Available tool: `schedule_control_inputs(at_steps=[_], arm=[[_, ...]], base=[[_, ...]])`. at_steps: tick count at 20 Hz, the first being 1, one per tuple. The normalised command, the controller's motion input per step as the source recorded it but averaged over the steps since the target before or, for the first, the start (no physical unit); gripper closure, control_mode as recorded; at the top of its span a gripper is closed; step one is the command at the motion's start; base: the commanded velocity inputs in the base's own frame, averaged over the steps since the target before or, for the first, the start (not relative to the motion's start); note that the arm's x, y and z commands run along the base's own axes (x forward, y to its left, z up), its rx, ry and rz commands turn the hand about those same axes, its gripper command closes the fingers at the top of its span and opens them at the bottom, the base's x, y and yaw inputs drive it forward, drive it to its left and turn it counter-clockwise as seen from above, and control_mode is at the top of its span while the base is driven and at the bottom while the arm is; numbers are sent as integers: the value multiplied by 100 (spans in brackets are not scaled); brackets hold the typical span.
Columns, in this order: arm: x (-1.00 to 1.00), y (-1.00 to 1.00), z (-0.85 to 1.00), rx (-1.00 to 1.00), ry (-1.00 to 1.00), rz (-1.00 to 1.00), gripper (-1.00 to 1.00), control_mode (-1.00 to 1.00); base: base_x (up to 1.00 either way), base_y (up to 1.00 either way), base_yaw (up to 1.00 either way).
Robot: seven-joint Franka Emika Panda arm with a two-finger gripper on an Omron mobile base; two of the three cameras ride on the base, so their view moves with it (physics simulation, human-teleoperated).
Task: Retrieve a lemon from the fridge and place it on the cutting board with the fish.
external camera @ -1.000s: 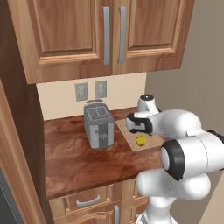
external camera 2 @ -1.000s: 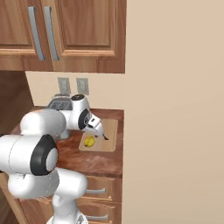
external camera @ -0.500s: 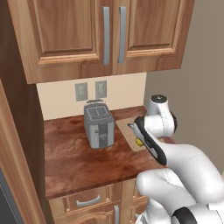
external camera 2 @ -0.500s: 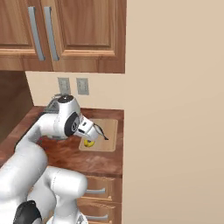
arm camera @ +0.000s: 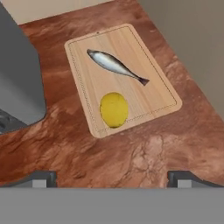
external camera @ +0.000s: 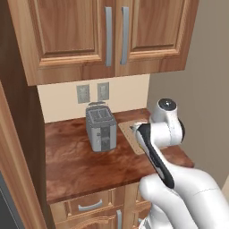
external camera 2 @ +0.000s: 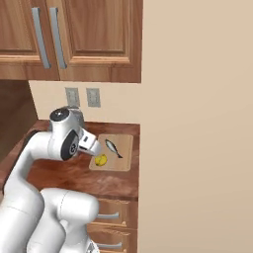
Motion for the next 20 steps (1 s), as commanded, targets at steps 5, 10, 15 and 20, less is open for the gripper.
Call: schedule_control_inputs(at_steps=[5, 10, 15, 20], arm=[[0, 68, 25, 0, 6, 6, -100, -100], [-1, 66, 18, 0, 8, 0, -100, -100], [-3, 10, 10, 0, 0, -1, -100, -100], [-12, 2, 1, 0, 0, -5, -100, -100]], base=[[0, 0, 0], [0, 0, 0], [0, 0, 0], [0, 0, 0]])
